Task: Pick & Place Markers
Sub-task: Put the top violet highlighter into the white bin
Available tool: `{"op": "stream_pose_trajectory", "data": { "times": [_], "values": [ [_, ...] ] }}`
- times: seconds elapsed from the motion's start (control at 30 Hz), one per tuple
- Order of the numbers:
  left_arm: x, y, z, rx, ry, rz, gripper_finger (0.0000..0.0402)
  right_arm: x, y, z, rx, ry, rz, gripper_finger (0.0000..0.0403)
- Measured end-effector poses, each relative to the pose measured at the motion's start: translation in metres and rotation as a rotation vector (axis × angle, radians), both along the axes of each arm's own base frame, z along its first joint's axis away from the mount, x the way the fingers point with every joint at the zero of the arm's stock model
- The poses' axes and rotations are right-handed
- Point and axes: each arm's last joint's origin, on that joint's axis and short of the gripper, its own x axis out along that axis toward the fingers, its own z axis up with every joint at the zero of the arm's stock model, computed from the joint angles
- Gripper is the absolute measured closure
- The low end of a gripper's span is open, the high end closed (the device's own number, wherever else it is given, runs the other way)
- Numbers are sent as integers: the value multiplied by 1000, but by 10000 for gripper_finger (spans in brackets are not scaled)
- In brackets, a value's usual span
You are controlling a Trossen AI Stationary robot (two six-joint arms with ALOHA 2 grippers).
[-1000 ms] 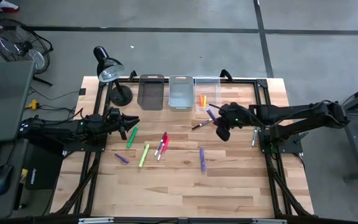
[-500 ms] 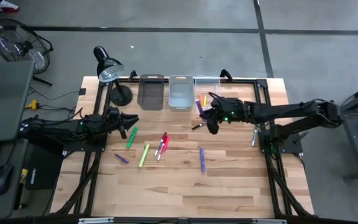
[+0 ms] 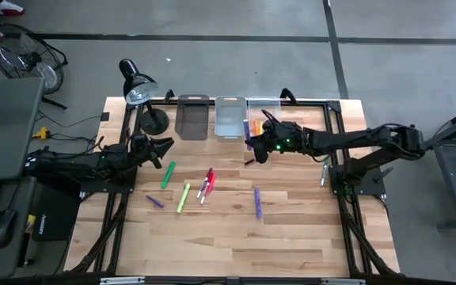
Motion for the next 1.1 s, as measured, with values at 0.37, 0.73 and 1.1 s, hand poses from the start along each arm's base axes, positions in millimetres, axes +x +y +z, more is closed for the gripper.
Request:
{"op": "stream_pose_trajectory", "data": {
  "times": [0.37, 0.73, 1.1],
  "values": [
    [0, 0, 0, -1, 0, 4, 305, 27, -35, 0, 90, -38, -93, 338],
    [0, 0, -2, -3, 22, 17, 305, 71, -89, -2, 277, 130, -207, 338],
    [0, 0, -3, -5, 28, 17, 305, 96, -130, 4, 399, 301, -326, 333]
  ]
}}
